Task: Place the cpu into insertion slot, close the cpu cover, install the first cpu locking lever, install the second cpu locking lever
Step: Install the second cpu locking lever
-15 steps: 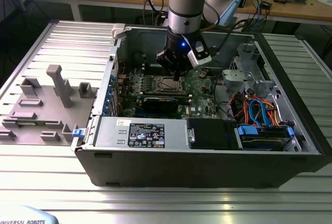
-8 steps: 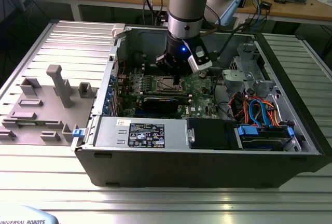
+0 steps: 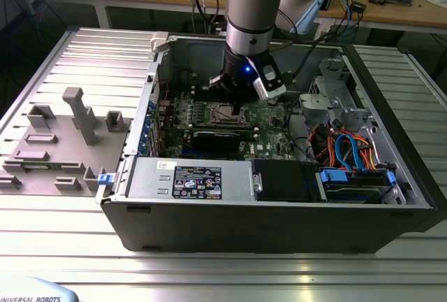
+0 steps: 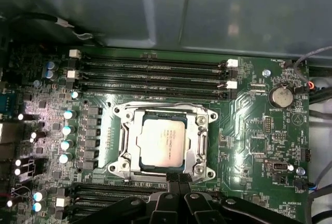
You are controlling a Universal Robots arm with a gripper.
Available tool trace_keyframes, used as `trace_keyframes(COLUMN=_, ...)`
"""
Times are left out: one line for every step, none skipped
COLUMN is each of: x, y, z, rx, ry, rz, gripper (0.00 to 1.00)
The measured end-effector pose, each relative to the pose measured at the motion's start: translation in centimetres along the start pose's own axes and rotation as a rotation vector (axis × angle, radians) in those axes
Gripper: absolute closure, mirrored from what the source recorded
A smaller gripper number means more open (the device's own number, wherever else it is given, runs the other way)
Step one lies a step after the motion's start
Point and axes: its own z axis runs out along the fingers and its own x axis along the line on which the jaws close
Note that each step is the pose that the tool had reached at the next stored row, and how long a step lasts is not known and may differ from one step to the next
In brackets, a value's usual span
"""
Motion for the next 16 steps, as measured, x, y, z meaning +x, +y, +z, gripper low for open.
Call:
trace_keyframes(x=0.02, y=-0.31, z=0.0, rx=-0.0048, ry=-0.0001, rz=0.0, gripper=0.89)
trace_keyframes(x=0.04, y=-0.57, z=0.0, rx=-0.0077, ry=0.0, rz=0.0, gripper=0.89)
trace_keyframes(x=0.04, y=-0.67, z=0.0, rx=-0.0081, ry=0.0005, rz=0.0, gripper=0.89)
trace_keyframes(x=0.09, y=-0.72, z=0.02, rx=-0.0091, ry=0.0013, rz=0.0, gripper=0.89)
trace_keyframes(x=0.12, y=-0.74, z=0.05, rx=-0.0105, ry=0.0033, rz=0.0, gripper=0.89)
trace_keyframes(x=0.2, y=-0.76, z=0.07, rx=-0.0119, ry=0.0047, rz=0.001, gripper=0.89)
trace_keyframes(x=0.33, y=-0.78, z=0.1, rx=-0.0141, ry=0.006, rz=0.001, gripper=0.89)
trace_keyframes(x=0.46, y=-0.8, z=0.13, rx=-0.016, ry=0.0067, rz=0.001, gripper=0.89)
trace_keyframes(x=0.7, y=-0.83, z=0.16, rx=-0.0192, ry=0.0073, rz=0.001, gripper=0.89)
trace_keyframes(x=0.87, y=-0.87, z=0.17, rx=-0.0223, ry=0.0075, rz=0.001, gripper=0.89)
trace_keyframes(x=1.09, y=-0.96, z=0.18, rx=-0.0284, ry=0.0074, rz=0.001, gripper=0.89)
trace_keyframes(x=1.21, y=-1.02, z=0.18, rx=-0.0324, ry=0.0074, rz=0.001, gripper=0.89)
trace_keyframes(x=1.44, y=-1.07, z=0.2, rx=-0.0377, ry=0.0071, rz=0.001, gripper=0.89)
trace_keyframes(x=1.65, y=-1.08, z=0.21, rx=-0.0409, ry=0.007, rz=0.001, gripper=0.89)
trace_keyframes(x=1.93, y=-1.11, z=0.23, rx=-0.0445, ry=0.007, rz=0.001, gripper=0.89)
trace_keyframes(x=2.03, y=-1.18, z=0.23, rx=-0.0467, ry=0.0071, rz=0.001, gripper=0.89)
